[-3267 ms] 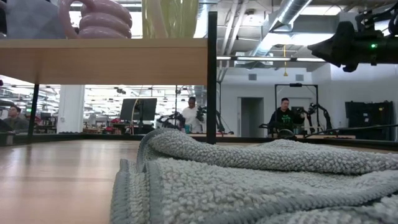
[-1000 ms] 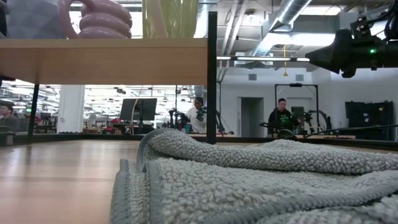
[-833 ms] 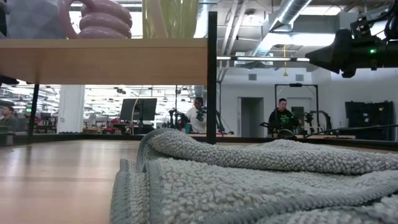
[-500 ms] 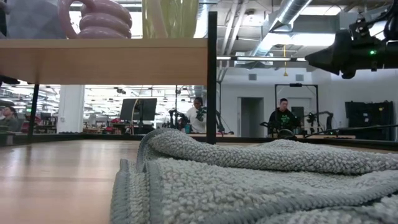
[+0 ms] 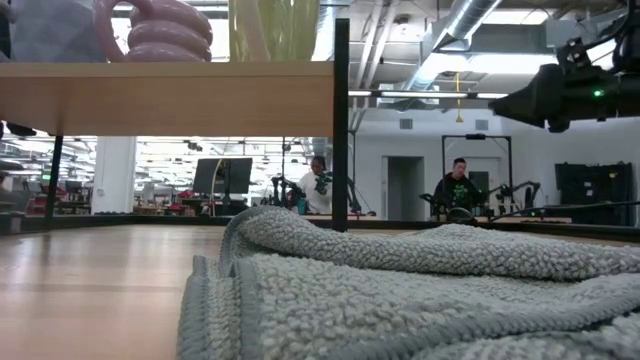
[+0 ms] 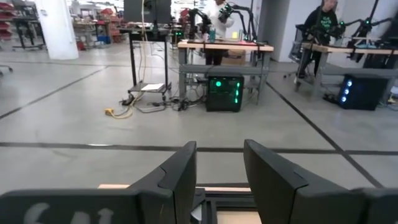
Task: Stack small to large cups/mugs on shelf
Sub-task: Return to Home Position
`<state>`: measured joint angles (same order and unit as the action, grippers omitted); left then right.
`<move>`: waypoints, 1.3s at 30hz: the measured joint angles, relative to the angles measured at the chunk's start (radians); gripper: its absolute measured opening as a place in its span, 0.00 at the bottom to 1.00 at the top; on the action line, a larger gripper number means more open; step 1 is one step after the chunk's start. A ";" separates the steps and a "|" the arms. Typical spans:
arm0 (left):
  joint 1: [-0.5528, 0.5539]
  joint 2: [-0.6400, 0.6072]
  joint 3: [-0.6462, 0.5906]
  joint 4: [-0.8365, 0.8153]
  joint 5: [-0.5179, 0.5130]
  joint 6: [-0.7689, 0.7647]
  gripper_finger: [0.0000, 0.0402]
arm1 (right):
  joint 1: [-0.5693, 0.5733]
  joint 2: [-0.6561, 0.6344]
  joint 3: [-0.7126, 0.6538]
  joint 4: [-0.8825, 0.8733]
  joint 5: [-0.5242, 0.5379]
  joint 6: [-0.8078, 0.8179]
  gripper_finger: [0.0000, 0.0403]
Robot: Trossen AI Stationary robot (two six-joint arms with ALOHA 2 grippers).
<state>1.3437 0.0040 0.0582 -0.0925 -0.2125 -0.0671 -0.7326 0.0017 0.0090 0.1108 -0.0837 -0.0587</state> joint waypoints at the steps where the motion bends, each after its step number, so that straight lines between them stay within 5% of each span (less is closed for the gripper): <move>1: 0.000 0.000 0.000 0.000 0.001 -0.007 0.31 | 0.000 0.000 0.000 -0.009 0.000 -0.002 0.57; 39: 0.000 0.000 -0.001 -0.005 0.029 -0.034 0.31 | 0.000 0.006 0.000 -0.097 0.006 0.005 0.57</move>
<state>1.3439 0.0040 0.0574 -0.0975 -0.1833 -0.1013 -0.7330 0.0082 0.0093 0.0139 -0.0780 -0.0532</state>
